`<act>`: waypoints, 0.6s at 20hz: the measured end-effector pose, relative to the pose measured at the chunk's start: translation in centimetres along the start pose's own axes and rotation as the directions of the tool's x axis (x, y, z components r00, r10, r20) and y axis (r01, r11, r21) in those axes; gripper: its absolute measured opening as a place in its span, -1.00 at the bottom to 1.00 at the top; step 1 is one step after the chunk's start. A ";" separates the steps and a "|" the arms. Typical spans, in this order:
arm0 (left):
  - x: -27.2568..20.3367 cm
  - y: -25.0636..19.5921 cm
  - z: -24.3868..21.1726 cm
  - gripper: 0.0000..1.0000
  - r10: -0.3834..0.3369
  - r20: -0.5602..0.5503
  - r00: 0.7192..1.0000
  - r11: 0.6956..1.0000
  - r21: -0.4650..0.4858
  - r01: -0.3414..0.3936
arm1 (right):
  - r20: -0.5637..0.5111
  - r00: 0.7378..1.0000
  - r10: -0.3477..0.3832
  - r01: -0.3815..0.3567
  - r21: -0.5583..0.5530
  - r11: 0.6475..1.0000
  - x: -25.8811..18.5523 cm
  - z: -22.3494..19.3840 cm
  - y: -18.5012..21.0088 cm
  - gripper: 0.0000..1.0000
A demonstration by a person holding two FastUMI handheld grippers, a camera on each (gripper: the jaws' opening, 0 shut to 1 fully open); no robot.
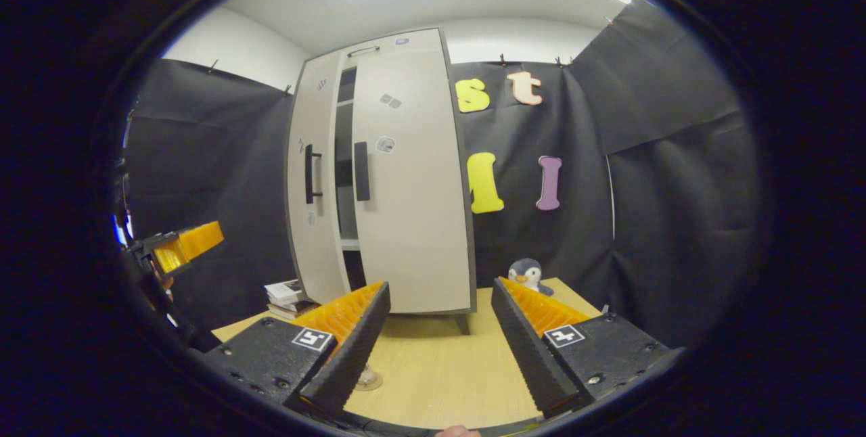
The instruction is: Grasp the bottle in the cabinet with the left hand and place it on the coaster, then close the right door with the right hand and the left door with the left hand.
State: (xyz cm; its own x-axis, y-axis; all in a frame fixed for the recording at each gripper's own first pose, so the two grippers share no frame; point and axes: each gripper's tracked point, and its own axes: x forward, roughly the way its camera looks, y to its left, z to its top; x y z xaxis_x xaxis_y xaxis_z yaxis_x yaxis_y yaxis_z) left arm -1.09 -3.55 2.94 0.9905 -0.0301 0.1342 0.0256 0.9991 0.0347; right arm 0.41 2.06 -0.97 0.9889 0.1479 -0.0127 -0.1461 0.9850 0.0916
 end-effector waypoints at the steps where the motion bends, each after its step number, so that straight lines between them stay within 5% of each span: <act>1: -0.2 -0.4 -0.6 0.89 -0.003 -0.009 1.000 1.000 -0.001 0.003 | 0.000 1.000 0.001 -0.001 0.016 1.000 -0.1 -0.3 0.0 0.87; 2: -0.3 -0.7 -1.2 0.80 -0.003 -0.017 1.000 1.000 -0.005 0.002 | -0.010 1.000 0.001 0.000 0.029 1.000 -0.2 -0.7 0.0 0.96; 4: -0.7 -1.3 -2.2 0.99 -0.007 -0.043 0.999 1.000 -0.016 0.006 | -0.015 1.000 -0.007 0.008 0.030 1.000 -0.5 -0.5 -0.4 0.96; 12: -1.1 -1.3 -3.0 0.99 0.002 -0.062 0.998 1.000 -0.012 -0.003 | 0.007 0.998 -0.062 0.062 -0.003 0.998 -2.0 0.9 -2.4 0.87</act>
State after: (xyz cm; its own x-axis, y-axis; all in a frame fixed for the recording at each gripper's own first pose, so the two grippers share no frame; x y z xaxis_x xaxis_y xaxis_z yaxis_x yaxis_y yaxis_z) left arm -1.85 -4.75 -0.19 0.9970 -0.0260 0.0728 0.0245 0.9995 0.0220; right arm -1.17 -0.72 -0.25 0.9962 0.0859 -0.0112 -0.0846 0.9926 0.0872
